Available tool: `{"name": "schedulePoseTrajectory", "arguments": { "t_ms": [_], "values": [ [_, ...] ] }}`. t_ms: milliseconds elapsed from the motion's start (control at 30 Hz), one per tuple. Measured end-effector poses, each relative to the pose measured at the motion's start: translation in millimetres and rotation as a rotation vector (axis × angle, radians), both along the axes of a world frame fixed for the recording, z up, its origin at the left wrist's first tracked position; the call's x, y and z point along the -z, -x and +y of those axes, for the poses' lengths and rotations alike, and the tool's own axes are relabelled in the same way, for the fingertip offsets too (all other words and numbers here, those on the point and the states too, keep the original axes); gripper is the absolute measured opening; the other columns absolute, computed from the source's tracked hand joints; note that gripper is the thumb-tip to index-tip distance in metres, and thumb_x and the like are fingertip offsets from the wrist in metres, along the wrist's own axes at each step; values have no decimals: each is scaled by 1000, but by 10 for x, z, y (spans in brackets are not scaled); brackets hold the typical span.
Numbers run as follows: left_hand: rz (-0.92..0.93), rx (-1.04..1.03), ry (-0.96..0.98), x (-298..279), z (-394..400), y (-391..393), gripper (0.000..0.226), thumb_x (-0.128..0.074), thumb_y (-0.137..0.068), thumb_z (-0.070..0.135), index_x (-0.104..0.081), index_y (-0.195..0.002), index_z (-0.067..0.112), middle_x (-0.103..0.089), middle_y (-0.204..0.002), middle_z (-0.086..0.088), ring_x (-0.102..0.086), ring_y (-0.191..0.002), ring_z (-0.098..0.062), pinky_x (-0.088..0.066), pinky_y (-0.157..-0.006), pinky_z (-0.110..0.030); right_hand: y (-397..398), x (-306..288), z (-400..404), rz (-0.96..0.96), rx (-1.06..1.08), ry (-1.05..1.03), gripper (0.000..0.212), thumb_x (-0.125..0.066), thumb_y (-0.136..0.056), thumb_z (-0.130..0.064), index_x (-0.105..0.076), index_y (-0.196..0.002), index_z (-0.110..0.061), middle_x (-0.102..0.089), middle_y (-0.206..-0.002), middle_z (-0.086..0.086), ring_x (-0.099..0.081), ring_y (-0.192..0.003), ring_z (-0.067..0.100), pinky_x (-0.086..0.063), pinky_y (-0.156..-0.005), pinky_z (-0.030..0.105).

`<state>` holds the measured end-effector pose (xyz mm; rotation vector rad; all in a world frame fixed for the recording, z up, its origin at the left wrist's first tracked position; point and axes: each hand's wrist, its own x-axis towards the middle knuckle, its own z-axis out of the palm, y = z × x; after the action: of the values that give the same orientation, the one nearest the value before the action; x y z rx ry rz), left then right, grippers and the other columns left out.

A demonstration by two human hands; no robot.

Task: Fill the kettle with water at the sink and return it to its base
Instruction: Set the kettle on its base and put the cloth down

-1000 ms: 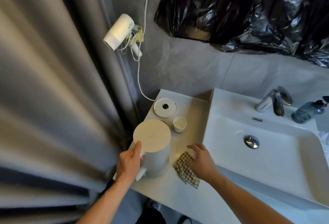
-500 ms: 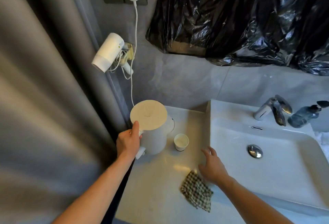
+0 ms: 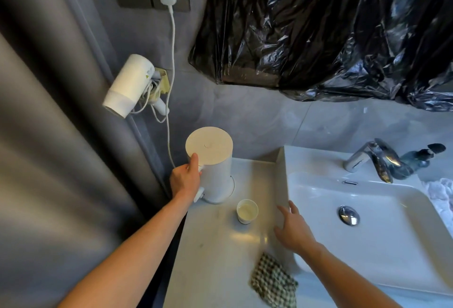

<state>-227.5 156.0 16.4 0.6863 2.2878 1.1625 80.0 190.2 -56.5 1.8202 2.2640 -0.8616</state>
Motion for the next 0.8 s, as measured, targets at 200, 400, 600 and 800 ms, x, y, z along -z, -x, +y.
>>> {"name": "schedulePoseTrajectory", "arguments": {
  "t_ms": [200,400,600,800],
  "values": [
    [22,53,41,151,195,39,71,-36,-98,63,-79,-90,7,-74,-97,-16,-65,-95,-36,-54,-86,-43,25,35,37,-35,53,36,75,-62,-93,-22,-29,-160,-23,0,-173,11,-65,-123,26,-53,-94,34],
    [22,70,49,212,293,29,69,-37,-99,60,-78,-87,5,-74,-96,-16,-65,-93,-35,-51,-81,-40,53,89,36,-35,70,22,72,-62,-93,-24,-33,-159,-20,-8,-172,10,-67,-119,27,-53,-98,37],
    [49,150,42,176,402,7,66,-40,-100,55,-79,-91,3,-74,-96,-16,-65,-95,-35,-40,-73,-32,90,86,-6,-6,93,15,71,-62,-92,-21,-35,-158,-19,-11,-171,9,-64,-123,27,-53,-96,34],
    [86,206,28,213,321,-108,62,-45,-101,51,-76,-85,0,-66,-78,-8,-58,-75,-22,-37,-61,-29,74,107,-31,3,108,23,71,-63,-92,-24,-36,-158,-20,-11,-172,8,-62,-127,27,-53,-100,36]
  ]
}}
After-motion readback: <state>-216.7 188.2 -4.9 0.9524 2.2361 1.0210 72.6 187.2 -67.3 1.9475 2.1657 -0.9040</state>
